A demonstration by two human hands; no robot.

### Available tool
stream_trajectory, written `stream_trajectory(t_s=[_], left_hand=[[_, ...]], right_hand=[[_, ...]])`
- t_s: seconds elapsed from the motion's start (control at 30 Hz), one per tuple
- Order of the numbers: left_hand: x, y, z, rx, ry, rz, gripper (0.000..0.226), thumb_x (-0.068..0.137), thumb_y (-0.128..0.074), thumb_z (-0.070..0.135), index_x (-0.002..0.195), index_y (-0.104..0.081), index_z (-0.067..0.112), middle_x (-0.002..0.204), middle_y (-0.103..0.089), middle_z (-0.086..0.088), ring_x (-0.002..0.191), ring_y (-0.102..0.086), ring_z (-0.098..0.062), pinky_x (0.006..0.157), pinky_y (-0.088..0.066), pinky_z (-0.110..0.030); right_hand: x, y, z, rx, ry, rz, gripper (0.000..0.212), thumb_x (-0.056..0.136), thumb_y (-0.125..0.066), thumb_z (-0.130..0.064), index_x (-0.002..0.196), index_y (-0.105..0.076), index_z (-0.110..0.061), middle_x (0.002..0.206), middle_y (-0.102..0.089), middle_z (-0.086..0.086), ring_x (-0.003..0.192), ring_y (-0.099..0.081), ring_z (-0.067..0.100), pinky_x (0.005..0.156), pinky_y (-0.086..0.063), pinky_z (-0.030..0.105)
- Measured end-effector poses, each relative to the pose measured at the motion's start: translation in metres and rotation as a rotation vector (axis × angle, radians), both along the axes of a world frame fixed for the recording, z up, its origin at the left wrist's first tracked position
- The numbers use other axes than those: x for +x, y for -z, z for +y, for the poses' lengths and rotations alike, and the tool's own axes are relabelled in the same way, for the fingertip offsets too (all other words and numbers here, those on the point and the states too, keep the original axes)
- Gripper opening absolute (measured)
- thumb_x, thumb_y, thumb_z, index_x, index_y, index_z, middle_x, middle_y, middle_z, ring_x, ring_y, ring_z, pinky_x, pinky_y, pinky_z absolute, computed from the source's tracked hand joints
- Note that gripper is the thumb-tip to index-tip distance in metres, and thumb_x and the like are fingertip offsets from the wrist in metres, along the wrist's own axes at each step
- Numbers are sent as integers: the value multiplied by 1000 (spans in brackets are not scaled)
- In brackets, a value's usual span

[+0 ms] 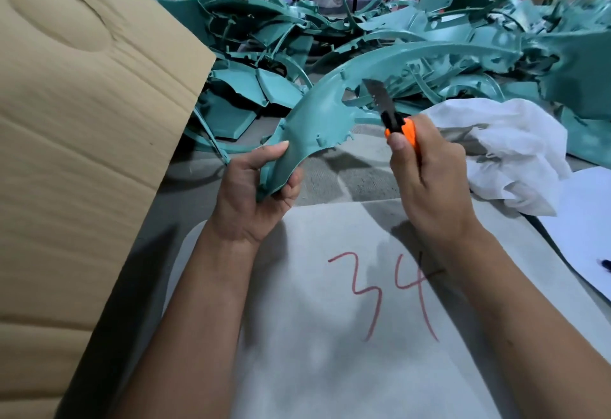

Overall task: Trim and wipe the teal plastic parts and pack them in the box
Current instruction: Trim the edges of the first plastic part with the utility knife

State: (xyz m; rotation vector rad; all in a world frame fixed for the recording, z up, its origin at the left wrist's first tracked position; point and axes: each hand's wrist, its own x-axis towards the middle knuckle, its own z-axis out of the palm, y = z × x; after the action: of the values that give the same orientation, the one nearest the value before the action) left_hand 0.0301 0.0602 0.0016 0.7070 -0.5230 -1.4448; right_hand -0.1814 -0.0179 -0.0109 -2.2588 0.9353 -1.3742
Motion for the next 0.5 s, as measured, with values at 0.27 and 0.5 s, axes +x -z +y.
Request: stream_trajectory(t_s=[0.27, 0.5], left_hand=[[4, 3, 2, 61, 183, -26, 10, 85, -56, 0, 93, -54, 6, 66, -50, -4, 46, -52, -7, 37, -43, -13], [0, 9, -1, 22, 360, 409, 47, 66, -79, -13, 103, -51, -1, 72, -58, -12, 51, -63, -17, 43, -53, -21]], right_hand=[[3, 1, 2, -30, 93, 117, 38, 111, -36, -42, 96, -47, -10, 59, -50, 0, 50, -45, 18, 49, -34, 42], [5, 0, 5, -11, -117, 26, 34, 112, -40, -29, 90, -48, -3, 62, -49, 4, 50, -46, 25, 47, -36, 45]])
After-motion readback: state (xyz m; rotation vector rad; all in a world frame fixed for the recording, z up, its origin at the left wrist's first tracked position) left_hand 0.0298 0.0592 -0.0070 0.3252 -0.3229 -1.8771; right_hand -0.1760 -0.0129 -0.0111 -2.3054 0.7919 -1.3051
